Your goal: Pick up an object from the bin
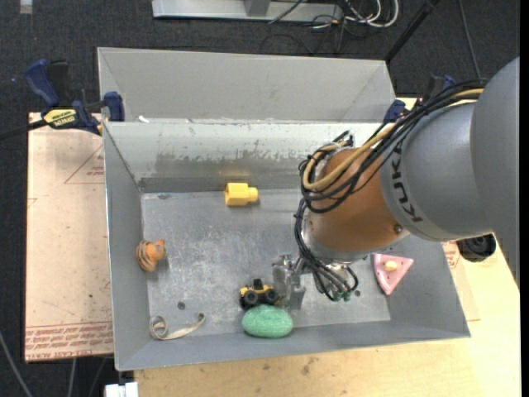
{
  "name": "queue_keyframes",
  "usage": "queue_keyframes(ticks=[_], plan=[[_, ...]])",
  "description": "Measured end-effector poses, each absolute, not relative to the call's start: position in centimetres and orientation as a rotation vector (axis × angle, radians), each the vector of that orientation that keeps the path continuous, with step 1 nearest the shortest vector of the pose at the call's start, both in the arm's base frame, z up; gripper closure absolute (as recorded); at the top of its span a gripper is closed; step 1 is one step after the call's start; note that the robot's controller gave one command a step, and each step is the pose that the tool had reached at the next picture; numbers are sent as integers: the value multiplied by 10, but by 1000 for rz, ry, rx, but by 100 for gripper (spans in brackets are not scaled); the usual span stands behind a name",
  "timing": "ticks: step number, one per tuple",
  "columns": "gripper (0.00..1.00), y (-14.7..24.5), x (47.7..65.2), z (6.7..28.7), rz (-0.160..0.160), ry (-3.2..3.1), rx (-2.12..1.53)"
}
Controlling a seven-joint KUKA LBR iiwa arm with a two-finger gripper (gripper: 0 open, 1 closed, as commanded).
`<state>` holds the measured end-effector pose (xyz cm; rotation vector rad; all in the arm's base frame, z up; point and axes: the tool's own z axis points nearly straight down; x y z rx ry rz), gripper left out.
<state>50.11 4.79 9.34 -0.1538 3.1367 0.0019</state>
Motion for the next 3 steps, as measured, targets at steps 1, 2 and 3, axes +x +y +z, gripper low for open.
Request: queue_keyframes(ticks=[1, 2, 3], plan=[[0, 48, 501, 93, 2, 3137, -153], [0, 48, 501, 93, 2, 3137, -153], [100, 66, 506, 70, 2, 3135, -203]])
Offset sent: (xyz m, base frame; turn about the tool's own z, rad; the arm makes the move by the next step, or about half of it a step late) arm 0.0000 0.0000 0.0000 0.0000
